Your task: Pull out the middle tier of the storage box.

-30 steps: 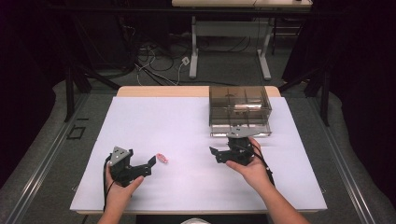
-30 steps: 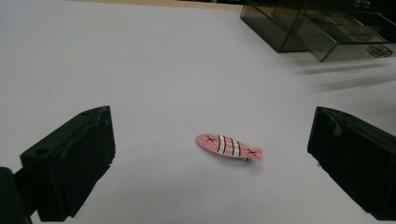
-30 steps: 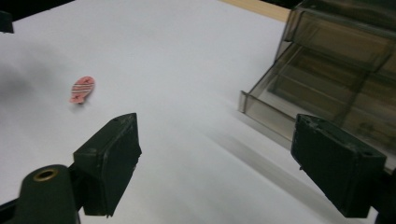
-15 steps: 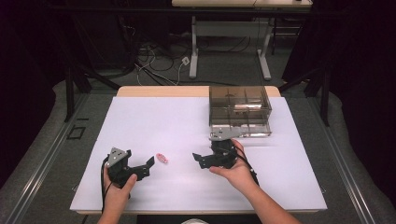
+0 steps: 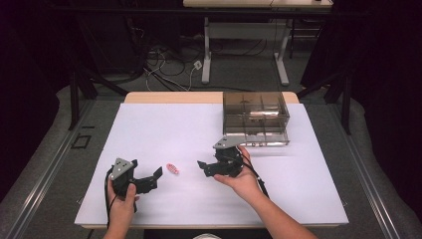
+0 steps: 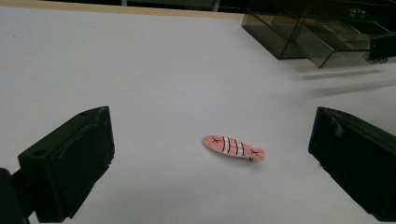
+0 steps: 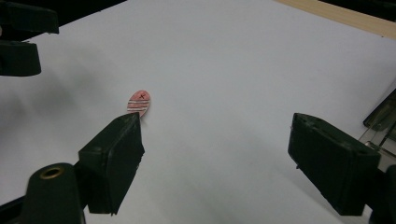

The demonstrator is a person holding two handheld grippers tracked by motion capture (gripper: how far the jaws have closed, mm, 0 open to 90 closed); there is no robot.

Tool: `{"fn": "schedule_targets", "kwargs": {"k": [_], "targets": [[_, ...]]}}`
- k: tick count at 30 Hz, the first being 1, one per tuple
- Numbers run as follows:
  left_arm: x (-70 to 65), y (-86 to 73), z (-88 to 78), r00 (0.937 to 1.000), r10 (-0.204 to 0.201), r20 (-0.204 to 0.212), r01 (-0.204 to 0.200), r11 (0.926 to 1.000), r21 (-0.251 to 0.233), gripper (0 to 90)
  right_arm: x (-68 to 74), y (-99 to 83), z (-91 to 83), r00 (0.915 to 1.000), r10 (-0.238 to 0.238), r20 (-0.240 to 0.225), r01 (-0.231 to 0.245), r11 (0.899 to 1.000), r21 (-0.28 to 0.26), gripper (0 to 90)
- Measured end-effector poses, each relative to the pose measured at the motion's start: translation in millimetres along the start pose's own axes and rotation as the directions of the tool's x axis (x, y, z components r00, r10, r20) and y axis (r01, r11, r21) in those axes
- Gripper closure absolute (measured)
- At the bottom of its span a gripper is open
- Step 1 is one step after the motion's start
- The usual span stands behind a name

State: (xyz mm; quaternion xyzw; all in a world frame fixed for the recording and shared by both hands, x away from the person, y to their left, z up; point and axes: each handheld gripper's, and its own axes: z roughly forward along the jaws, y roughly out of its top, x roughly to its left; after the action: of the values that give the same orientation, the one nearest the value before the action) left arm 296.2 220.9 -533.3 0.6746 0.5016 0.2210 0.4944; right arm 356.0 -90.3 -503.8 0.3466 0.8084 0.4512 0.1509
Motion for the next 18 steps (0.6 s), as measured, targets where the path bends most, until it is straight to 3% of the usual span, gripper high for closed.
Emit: {"fn": "schedule_targets", "kwargs": {"k": [1,4,10,15,18], "targets": [[0.0,0.0,-0.2,1.0000,0.001,0.000,-0.001,1.0000,-0.001,0.4,0.0,-0.5,2.0,1.0000,0.004,-0.003,-0.004,1.000,-0.019,17.9],[0.3,0.3,-0.5,1.0000,-0.002,-0.001,0.002,1.0000,-0.002,0.4,-0.2,0.5,3.4,0.9998,0.012,-0.016,-0.012,1.000,0.000,21.1],[2.3,0.4,-1.1,1.0000,-0.001,-0.008,0.001,1.0000,-0.005,0.4,2.2,3.2,11.8,0.9999,-0.010,-0.008,0.010,1.000,-0.014,23.3],[6.1,0.5,-2.8,0.9996,-0.014,-0.024,0.014,0.9999,-0.007,0.4,5.1,5.8,21.4,0.9992,-0.020,-0.034,0.019,0.999,-0.035,37.7],[8.6,1.6,-5.4,0.9994,-0.011,-0.031,0.011,0.9999,-0.006,0.4,7.1,6.2,28.2,0.9988,-0.030,-0.039,0.029,0.999,-0.028,40.5]]}}
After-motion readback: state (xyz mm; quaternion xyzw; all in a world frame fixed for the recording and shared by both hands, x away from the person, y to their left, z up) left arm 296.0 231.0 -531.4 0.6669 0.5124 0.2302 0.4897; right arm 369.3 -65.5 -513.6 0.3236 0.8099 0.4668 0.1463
